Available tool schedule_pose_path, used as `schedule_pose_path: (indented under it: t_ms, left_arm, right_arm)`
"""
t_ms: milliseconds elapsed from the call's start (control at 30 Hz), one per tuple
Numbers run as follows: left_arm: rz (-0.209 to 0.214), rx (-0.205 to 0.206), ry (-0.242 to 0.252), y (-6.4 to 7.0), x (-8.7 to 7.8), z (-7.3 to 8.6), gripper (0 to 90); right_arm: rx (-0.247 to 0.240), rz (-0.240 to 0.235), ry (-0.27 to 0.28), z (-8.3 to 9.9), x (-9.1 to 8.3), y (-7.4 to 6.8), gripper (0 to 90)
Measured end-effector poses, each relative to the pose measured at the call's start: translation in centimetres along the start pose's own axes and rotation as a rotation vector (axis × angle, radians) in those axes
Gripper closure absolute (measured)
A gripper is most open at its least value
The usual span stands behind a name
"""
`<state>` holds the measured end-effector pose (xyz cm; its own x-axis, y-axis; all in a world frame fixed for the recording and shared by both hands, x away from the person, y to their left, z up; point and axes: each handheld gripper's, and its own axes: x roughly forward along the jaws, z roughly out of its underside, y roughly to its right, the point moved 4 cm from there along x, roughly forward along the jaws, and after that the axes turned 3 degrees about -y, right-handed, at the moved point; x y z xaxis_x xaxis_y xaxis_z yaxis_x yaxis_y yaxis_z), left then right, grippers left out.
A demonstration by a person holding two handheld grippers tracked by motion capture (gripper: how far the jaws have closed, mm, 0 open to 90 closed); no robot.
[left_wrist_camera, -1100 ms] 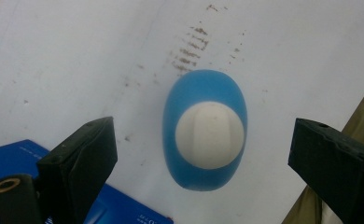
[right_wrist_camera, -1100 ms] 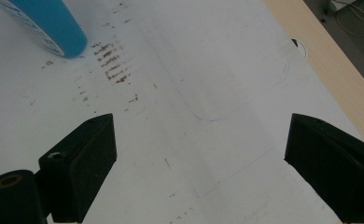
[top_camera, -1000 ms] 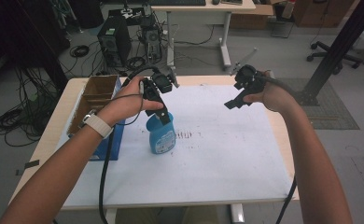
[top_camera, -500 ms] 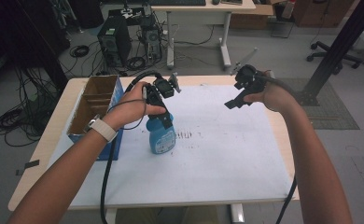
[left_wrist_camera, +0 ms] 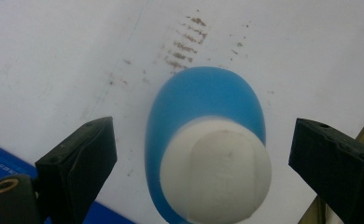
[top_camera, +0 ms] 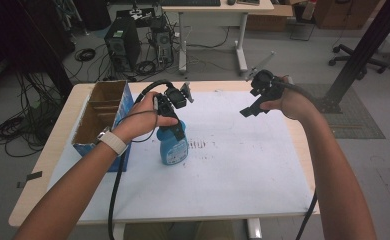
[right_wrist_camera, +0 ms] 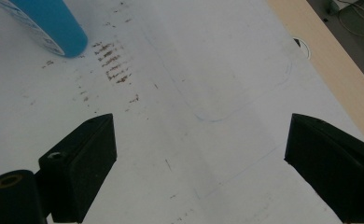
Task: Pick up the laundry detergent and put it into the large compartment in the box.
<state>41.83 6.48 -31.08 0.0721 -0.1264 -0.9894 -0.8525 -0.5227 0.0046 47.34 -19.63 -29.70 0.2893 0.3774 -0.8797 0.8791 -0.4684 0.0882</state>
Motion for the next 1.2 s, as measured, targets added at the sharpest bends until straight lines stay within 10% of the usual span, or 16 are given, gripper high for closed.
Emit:
schedule_pose_path:
  t_ms: [1200]
  left_arm:
    - [0.020,-0.003,-0.007,-0.2,2.1,-0.2,17.6]
  right_arm:
    - [0.001,-0.004,0.000,0.1,0.1,0.1,9.1]
